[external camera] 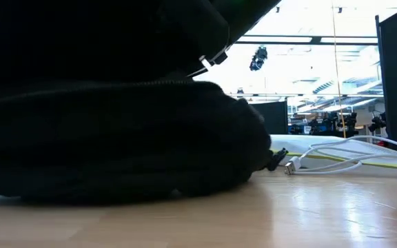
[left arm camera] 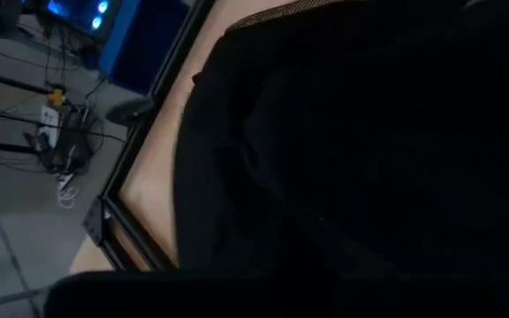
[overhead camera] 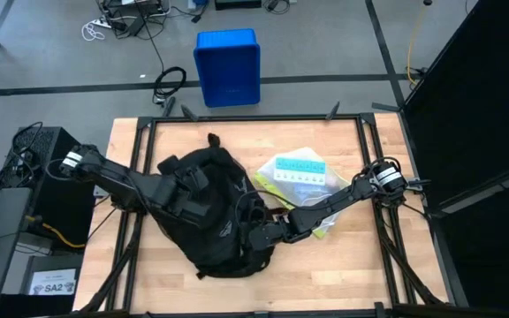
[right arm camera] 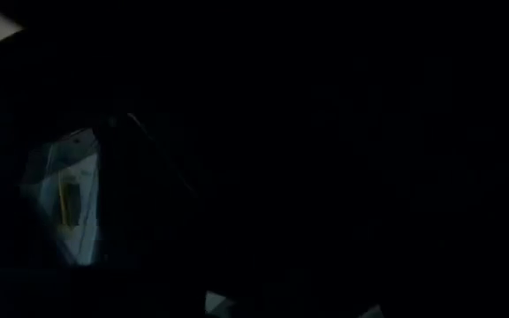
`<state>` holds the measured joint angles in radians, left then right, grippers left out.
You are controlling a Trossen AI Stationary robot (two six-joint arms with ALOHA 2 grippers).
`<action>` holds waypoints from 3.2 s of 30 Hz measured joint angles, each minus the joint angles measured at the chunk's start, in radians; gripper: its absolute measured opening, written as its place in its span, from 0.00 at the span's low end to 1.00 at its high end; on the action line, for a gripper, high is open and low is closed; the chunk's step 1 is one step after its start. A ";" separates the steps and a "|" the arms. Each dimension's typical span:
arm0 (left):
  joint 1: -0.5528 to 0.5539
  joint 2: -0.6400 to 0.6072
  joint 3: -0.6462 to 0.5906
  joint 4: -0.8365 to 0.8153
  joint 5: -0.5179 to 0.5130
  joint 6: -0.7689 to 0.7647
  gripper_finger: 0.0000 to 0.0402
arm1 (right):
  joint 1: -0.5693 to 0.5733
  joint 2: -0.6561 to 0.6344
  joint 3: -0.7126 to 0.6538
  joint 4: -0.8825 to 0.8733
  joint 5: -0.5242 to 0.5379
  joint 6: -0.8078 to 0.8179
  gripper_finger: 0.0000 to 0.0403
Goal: Unpack backpack
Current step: Remove the cellphone from the backpack
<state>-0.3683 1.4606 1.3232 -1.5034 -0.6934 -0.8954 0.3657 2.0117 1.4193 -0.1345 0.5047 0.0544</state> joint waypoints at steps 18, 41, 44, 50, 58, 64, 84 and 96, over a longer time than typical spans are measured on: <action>0.024 -0.331 -0.118 0.268 -0.040 0.213 0.39 | -0.039 0.000 0.000 -0.046 -0.001 0.049 0.64; -0.249 -0.005 -0.424 1.276 0.328 0.334 0.39 | -0.034 0.000 0.000 -0.125 -0.027 0.061 0.56; -0.235 0.003 -0.424 1.266 0.329 0.314 0.39 | -0.033 0.000 0.000 -0.123 -0.032 0.074 0.55; -0.271 -0.003 -0.338 1.337 0.349 0.403 0.39 | -0.034 0.000 0.000 -0.102 -0.034 0.076 0.54; -0.329 0.083 -0.278 1.346 0.332 0.428 0.39 | -0.039 0.000 0.000 -0.004 -0.029 0.015 0.58; -0.335 0.160 -0.278 1.302 0.324 0.336 0.39 | -0.039 0.000 0.000 0.164 -0.007 -0.143 0.60; -0.446 0.167 -0.213 1.388 0.243 0.365 0.39 | -0.066 0.000 0.000 0.333 0.026 -0.242 0.62; -0.479 0.204 -0.143 1.197 0.161 0.621 0.32 | -0.093 -0.001 0.000 0.350 0.026 -0.240 0.61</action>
<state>-0.8470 1.6642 1.1804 -0.3067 -0.5324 -0.2748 0.2725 2.0109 1.4193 0.2152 0.5303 -0.1852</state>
